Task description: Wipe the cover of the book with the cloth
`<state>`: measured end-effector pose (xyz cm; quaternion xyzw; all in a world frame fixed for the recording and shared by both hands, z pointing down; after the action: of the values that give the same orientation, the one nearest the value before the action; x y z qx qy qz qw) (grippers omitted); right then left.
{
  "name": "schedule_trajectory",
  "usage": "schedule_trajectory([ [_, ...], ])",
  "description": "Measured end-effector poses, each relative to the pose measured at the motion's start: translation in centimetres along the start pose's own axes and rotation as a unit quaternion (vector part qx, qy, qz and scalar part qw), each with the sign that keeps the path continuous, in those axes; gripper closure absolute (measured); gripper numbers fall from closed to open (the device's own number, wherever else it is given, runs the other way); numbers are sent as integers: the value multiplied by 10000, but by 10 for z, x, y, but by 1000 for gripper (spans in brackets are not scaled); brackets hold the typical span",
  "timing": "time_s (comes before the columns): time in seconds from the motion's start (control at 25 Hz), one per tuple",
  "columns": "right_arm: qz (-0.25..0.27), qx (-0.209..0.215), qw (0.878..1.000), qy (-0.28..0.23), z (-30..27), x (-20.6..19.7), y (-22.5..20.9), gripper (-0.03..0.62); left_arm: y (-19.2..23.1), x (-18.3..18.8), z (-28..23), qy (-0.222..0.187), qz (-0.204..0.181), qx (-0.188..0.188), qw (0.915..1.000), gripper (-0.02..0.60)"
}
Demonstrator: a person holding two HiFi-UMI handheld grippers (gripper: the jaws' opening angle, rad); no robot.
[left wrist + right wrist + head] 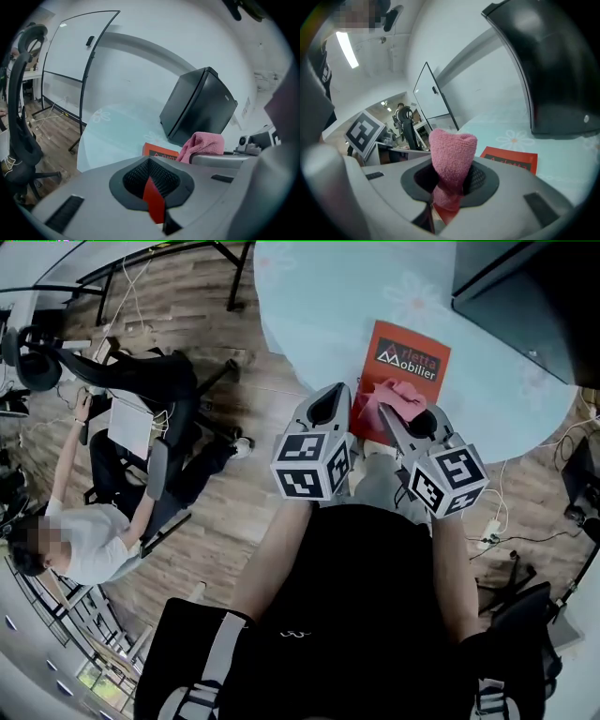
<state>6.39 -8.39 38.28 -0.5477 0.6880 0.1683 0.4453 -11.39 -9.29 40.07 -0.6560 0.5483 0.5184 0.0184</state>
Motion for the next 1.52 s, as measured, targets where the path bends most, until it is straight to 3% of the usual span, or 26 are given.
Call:
schedule_trajectory([
  [0.16,93,-123,9998,137,-16,8,2,491,12,1,-11,107,39,-174,9998,568],
  [0.4,143,-381,9990,187,-42,26,3,491,50,2,-8,34,593,50,9982,568],
  [0.64,201,-605,9978,162,-65,46,-15,491,62,28,-33,-97,299,22,9995,568],
  [0.76,111,-693,9974,171,-74,51,-26,491,50,35,-48,126,-534,90,9985,568],
  [0.84,56,-726,9971,213,-81,50,-31,491,44,35,-54,211,-764,6,9969,569],
  [1.28,185,-1018,9919,741,-132,40,-46,490,61,37,-83,497,-499,-182,9974,568],
  [1.52,487,-1574,9813,998,-145,32,-52,488,65,39,-88,524,-366,-275,9976,568],
])
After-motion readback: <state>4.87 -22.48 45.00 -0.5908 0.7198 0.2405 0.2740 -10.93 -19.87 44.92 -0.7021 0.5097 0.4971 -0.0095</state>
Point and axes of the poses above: the fingertips, and each gripper's own axes: z backward along the fingers, y to its left, x out of its top, the point moved 10 cm from there along z, backward along the fingers, and after that the axes turned 15 degrees about -x, right-handed, at the moved point
